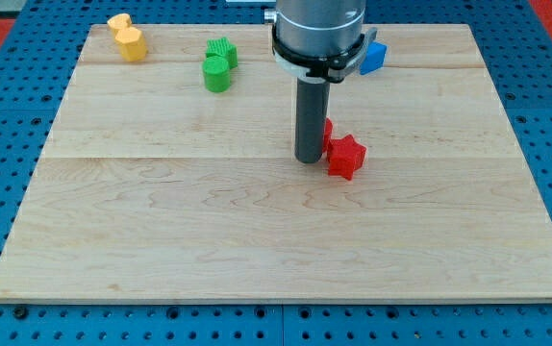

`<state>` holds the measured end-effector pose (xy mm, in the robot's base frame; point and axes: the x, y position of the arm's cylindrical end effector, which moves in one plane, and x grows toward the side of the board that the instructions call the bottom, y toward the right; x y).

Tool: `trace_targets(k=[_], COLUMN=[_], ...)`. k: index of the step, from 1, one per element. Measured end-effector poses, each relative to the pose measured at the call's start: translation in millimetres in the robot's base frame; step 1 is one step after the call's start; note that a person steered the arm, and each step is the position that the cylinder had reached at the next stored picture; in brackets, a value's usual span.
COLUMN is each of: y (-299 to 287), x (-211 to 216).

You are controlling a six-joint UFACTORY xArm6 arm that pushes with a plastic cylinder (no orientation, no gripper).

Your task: Move the arm above the blue triangle

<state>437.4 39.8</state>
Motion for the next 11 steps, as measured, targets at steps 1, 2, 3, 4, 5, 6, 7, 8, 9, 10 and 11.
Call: trace_targets(k=[1, 2, 3, 4, 5, 6, 7, 8, 9, 10, 11], y=[6.3, 4.5, -40.8, -27.1, 66.7, 136.2, 203.0, 191.2, 126.9, 75.0, 87.3], x=[-16.8, -22.6, -35.2, -91.3, -103.1, -114.0, -160.1, -226.7, -229.7, -221.8, -197.6])
